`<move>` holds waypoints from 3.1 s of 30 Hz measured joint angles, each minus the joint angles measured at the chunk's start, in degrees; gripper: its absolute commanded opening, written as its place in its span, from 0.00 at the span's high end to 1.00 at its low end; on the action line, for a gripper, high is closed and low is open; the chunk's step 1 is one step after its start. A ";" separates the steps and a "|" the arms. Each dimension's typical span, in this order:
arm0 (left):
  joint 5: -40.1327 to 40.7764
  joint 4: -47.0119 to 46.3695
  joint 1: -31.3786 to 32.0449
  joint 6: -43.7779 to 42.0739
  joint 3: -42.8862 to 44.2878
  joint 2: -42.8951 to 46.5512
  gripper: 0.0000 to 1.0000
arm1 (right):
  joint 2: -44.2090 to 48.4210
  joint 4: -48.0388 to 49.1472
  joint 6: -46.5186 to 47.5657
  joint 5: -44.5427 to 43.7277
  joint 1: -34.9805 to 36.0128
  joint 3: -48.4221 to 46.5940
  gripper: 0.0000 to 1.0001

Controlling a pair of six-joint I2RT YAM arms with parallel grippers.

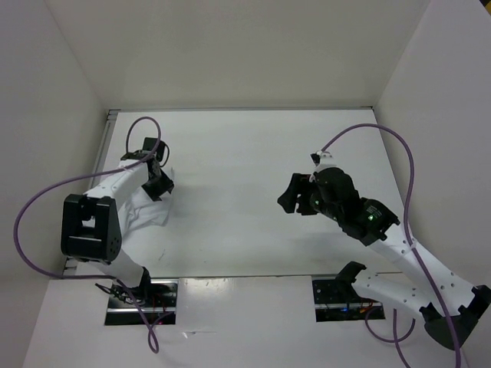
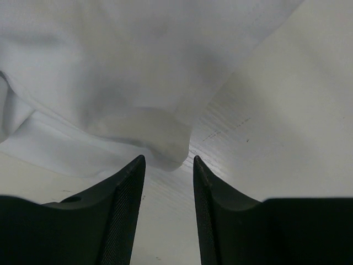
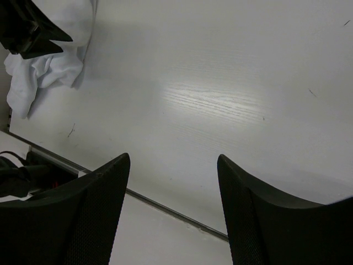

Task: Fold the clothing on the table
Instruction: Move the skirt to the center of the board

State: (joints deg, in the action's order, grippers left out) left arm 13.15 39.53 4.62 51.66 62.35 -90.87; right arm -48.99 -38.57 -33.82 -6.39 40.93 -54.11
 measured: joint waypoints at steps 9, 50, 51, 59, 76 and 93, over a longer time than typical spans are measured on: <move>0.28 -2.95 0.02 1.07 0.02 -9.60 0.99 | 0.31 -0.07 0.55 1.55 -2.32 0.00 0.30; -39.06 11.41 24.70 -8.68 3.48 23.41 0.37 | -14.01 -0.46 5.70 -2.60 -9.81 -10.14 0.34; -38.42 10.47 24.70 -9.20 4.59 22.69 0.37 | -16.35 -0.42 5.38 -2.82 -10.71 -10.16 0.34; -28.76 -2.54 22.45 -10.21 8.63 5.25 0.37 | -37.13 0.79 4.63 -2.27 -18.73 -10.97 0.34; -29.99 -12.33 11.69 -14.19 16.39 -10.82 0.37 | -48.41 8.90 9.16 23.50 -24.00 -28.81 1.00; -33.38 -14.19 10.54 -15.74 10.14 -6.91 0.36 | -13.79 -18.34 -2.82 11.21 -21.55 -14.97 0.49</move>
State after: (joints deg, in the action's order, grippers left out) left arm -20.23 25.34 15.16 35.92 72.49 -97.78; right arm -62.78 -56.90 -36.64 4.82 19.38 -69.08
